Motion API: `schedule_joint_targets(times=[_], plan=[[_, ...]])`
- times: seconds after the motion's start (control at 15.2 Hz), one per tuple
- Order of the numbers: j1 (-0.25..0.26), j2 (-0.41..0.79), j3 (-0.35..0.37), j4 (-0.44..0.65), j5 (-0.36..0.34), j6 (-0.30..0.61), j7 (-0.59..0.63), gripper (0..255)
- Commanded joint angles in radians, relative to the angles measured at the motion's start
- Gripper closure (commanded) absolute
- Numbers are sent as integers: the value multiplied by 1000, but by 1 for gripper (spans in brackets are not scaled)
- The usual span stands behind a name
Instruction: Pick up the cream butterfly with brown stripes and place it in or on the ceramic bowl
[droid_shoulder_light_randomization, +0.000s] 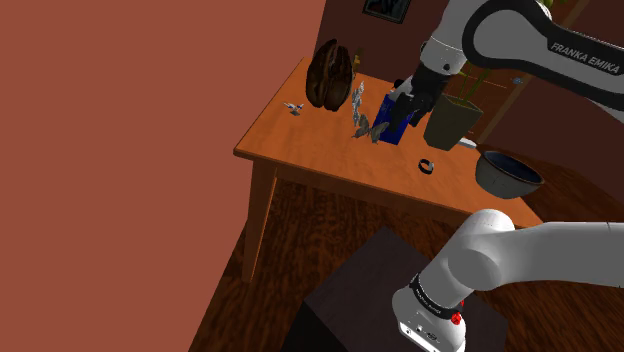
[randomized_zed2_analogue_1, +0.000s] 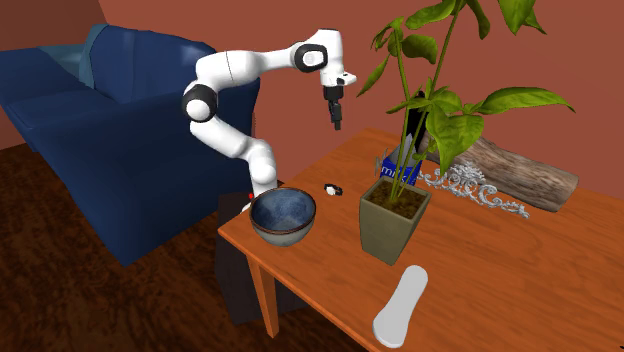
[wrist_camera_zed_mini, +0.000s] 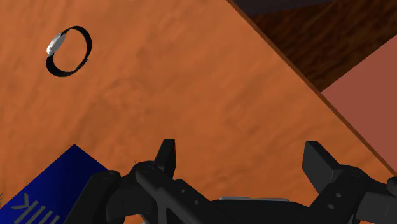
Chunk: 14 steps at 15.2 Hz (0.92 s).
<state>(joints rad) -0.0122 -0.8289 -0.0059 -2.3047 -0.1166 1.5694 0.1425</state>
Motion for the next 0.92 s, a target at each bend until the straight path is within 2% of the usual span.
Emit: schedule_joint_targets(times=[0.0, 0.46, 0.86], plan=[[0, 0, 0, 0, 0, 0, 0, 0], [79, 197, -259, 98, -28, 65, -429, 0], [167, 459, -459, 272, 34, 81, -813, 0]])
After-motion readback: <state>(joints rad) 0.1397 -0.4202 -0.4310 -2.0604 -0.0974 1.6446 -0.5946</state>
